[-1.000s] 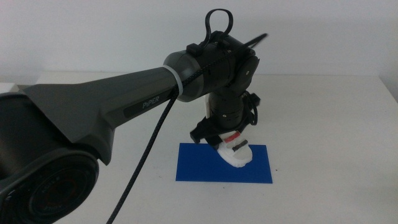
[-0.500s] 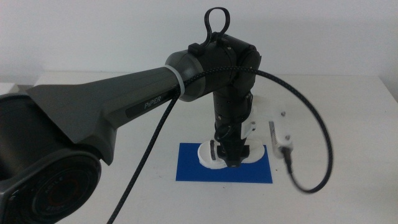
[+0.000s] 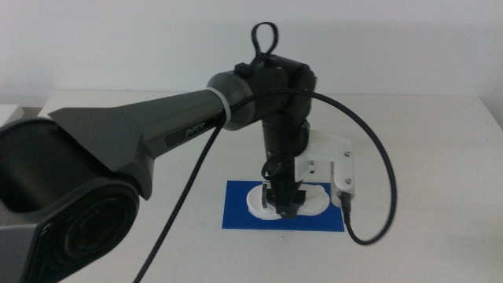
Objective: Use one arm to grab the shoe from the table and place it on the mat.
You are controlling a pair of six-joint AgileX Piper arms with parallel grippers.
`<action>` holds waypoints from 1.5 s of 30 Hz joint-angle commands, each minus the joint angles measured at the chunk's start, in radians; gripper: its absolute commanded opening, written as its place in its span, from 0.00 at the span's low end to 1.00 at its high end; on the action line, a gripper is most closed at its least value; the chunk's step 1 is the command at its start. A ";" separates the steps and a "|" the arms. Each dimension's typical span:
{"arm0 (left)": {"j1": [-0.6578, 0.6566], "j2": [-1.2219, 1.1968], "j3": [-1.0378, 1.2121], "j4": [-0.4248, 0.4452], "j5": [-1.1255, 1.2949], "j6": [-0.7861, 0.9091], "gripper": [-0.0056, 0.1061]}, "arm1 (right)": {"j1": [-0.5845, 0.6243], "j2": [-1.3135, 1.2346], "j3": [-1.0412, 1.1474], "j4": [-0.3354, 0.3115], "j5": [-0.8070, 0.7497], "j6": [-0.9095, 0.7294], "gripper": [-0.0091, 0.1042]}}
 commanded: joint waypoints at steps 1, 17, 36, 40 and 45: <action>0.022 0.003 -0.003 -0.039 0.000 0.007 0.03 | 0.002 -0.005 0.002 -0.006 -0.010 -0.002 0.78; 0.029 0.043 -0.003 -0.050 -0.051 0.059 0.19 | 0.002 -0.005 0.002 -0.006 -0.010 -0.002 0.78; 0.033 -0.096 -0.095 -0.049 0.005 -0.066 0.89 | 0.002 -0.005 0.002 -0.006 -0.010 -0.002 0.78; 0.074 -0.284 -0.093 -0.092 0.005 -0.219 0.89 | 0.002 -0.005 0.002 -0.006 -0.010 -0.002 0.78; 0.220 -0.543 0.059 -0.205 0.005 -0.460 0.89 | 0.002 -0.005 0.002 -0.006 -0.010 -0.002 0.78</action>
